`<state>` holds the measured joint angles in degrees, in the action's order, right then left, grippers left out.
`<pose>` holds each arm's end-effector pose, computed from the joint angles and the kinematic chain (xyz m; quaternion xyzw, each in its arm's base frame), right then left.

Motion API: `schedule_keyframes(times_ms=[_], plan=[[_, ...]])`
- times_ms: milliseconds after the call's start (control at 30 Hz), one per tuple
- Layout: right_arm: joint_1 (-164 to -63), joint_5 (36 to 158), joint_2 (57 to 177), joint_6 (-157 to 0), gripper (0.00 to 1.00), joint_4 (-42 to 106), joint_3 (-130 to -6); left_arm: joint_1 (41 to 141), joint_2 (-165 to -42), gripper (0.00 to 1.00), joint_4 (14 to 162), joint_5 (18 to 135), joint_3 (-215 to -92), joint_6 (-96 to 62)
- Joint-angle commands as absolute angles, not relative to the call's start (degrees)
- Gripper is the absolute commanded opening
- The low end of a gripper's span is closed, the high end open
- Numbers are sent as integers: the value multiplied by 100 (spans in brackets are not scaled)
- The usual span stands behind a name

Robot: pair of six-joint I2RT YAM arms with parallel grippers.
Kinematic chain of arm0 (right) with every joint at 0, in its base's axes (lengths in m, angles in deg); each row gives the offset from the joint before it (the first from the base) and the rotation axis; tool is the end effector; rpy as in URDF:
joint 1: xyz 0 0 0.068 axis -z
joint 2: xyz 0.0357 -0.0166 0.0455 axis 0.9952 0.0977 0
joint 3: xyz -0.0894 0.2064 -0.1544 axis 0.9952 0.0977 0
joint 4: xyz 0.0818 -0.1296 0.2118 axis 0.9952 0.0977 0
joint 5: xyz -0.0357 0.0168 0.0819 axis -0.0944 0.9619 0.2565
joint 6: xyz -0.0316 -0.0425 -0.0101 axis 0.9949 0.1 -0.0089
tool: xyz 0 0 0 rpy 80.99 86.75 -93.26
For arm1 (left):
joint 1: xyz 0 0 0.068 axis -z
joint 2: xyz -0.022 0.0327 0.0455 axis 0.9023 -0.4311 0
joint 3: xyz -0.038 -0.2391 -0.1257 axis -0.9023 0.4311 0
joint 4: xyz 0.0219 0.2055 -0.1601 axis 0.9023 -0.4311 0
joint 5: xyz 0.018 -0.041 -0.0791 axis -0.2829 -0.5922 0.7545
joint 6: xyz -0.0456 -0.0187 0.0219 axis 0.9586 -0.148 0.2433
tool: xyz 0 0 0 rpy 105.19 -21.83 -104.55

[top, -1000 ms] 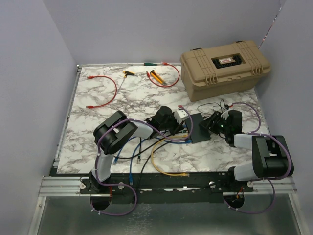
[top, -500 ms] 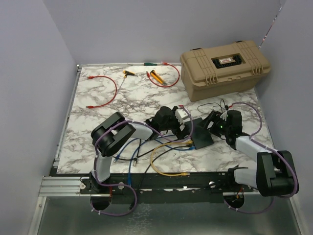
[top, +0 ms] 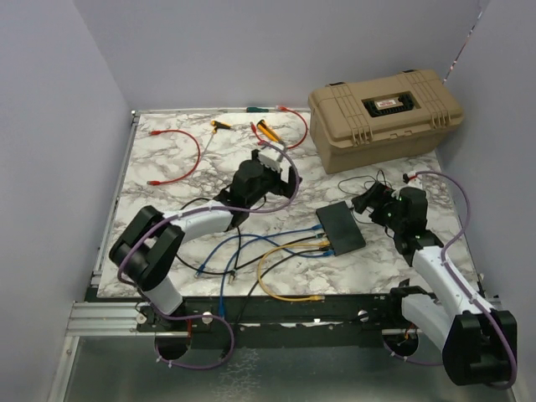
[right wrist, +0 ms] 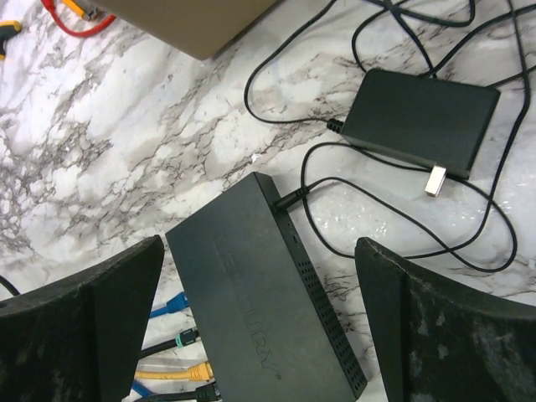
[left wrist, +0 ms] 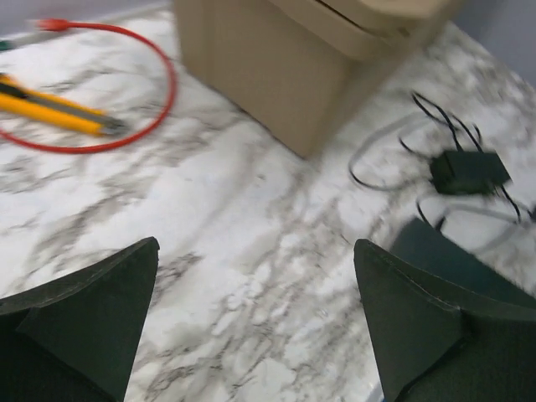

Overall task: Insert the plug into the switch port
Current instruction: Insert the connector into the switch port, then pick up the connector from the center of the board.

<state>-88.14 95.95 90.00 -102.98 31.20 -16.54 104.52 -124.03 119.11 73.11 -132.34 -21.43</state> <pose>0.2021 0.0172 0.2028 0.1760 0.8449 0.1969 0.4652 0.2805 -0.2397 0.2240 0.2453 0.7346 -0.2828 0.5659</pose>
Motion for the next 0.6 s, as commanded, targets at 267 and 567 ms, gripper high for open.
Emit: schedule_keyframes(times_ms=[267,567], plan=[[-8835,9639,8219,-10276,100,2327,-1233,10298,-11519,99,10604,3574,-13439,-1144],[-8835,10060,7497,-10050,100,1883,-804,9404,-12129,98,9880,3718,-14020,-211]])
